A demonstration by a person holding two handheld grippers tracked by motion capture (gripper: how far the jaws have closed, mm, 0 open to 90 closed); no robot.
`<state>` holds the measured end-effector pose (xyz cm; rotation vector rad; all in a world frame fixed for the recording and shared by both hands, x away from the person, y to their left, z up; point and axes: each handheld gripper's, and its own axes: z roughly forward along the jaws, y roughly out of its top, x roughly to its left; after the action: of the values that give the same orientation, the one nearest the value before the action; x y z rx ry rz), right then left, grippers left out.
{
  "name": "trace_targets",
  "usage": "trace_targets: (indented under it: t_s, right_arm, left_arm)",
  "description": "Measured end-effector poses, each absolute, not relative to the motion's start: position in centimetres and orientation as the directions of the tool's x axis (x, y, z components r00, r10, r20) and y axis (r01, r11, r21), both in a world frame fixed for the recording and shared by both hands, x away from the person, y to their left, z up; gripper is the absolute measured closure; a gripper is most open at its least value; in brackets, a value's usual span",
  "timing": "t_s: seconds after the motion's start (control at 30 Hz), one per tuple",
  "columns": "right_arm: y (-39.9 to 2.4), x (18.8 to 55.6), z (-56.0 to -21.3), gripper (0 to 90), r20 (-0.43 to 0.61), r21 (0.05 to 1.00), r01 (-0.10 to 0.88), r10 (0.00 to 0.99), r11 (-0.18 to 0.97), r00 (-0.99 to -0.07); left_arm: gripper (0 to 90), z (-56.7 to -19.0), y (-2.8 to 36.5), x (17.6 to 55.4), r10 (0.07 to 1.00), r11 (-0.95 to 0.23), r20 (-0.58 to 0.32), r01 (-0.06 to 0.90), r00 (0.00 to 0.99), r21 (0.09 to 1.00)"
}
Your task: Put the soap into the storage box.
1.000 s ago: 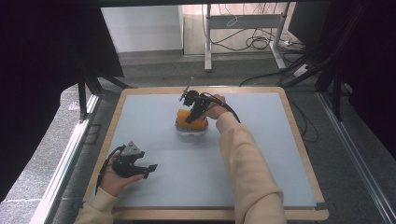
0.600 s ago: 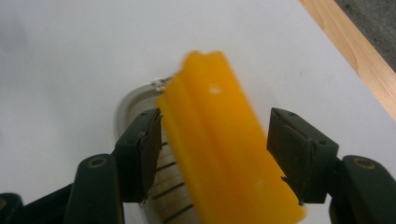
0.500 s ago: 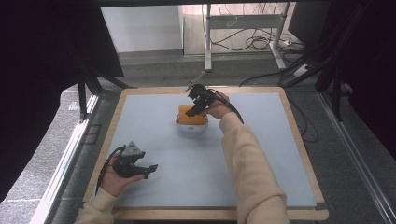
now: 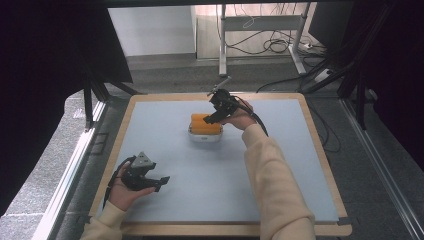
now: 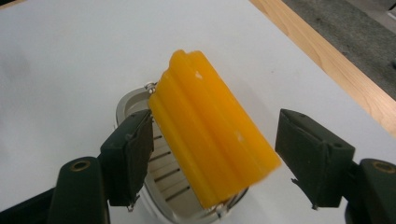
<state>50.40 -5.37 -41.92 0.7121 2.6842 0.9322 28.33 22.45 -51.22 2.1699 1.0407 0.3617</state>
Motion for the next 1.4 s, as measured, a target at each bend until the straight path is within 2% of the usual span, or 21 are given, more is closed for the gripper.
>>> trace_targets:
  t_s: [0.57,0.7,1.03,1.4]
  right_arm:
    - [-11.9,45.4,-41.5,26.1,-0.02,0.674,0.424,0.589,0.605,-0.808]
    - [-14.0,43.4,-42.1,23.9,0.016,0.714,0.426,0.595,0.556,-0.804]
    - [-19.1,37.8,-43.6,20.4,-0.008,0.77,0.428,0.677,0.474,-0.736]
    - [-22.2,33.0,-47.1,19.4,0.02,0.766,0.473,0.719,0.435,-0.694]
  left_arm:
    - [24.4,-51.3,22.5,28.2,0.775,-0.429,-0.044,0.576,0.63,0.696]
    - [24.2,-51.4,22.6,28.3,0.775,-0.434,-0.04,0.578,0.63,0.691]
    - [24.2,-51.3,22.5,28.2,0.78,-0.433,-0.033,0.578,0.625,0.692]
    - [24.2,-51.4,22.6,28.2,0.784,-0.431,-0.031,0.579,0.62,0.692]
